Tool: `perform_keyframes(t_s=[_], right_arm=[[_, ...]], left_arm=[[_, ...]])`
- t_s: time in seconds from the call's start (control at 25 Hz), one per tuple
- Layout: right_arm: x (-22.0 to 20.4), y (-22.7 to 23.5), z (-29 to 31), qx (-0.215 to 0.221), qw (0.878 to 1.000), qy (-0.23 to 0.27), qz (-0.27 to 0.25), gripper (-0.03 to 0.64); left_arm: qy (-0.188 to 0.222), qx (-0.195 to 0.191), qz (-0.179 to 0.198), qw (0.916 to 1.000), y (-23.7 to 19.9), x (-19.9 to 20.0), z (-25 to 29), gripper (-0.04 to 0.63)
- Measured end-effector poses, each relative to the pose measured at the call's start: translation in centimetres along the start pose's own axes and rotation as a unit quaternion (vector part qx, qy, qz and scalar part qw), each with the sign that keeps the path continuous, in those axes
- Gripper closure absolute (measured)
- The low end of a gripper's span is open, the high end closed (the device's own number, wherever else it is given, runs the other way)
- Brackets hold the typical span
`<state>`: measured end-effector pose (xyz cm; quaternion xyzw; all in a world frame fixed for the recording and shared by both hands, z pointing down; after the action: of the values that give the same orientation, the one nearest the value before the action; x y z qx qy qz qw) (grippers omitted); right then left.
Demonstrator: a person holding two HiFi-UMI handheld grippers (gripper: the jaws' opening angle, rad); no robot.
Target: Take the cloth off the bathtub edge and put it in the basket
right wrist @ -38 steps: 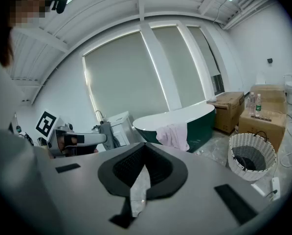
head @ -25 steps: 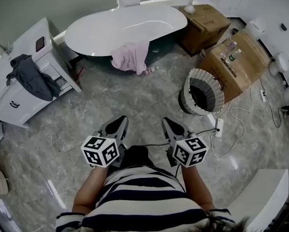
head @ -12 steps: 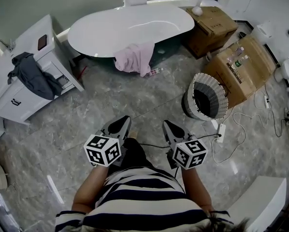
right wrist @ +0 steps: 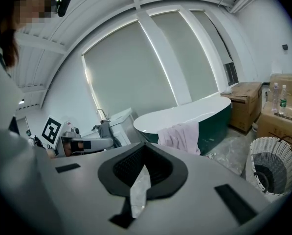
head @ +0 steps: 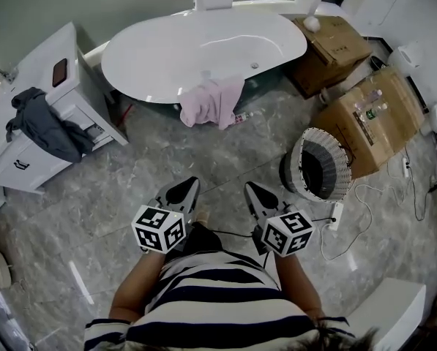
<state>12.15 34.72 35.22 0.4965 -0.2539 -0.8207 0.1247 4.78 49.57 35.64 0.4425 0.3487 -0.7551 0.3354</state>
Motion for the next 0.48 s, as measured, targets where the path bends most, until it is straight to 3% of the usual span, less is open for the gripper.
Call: perform_keyframes(t_s=[0.16,0.48], right_arm=[[2.2,0.1,3.9,0.004,1.0,-0.003,-0.007,0.591],[4.9,1.4,9.8,-0.012,1.0,-0.005,-0.001,0.591]], left_arm=[[-0.001,0.002,0.033,0.9995,-3.0,1.5,2.3,0.569],[-0.007,-0.022,0.034,0.9992,-7.5,3.2,5.5,0.569]])
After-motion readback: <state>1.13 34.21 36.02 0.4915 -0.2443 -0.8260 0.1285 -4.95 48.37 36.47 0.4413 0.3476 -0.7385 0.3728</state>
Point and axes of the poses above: the fingertips, and each gripper's own axes: z forward along the fingers, y to its right, x out of its top, the point moved 3 cm from there along -z, backward along the fingers, and after that the axes turned 10 degrees about z, right-handed, at the moved point
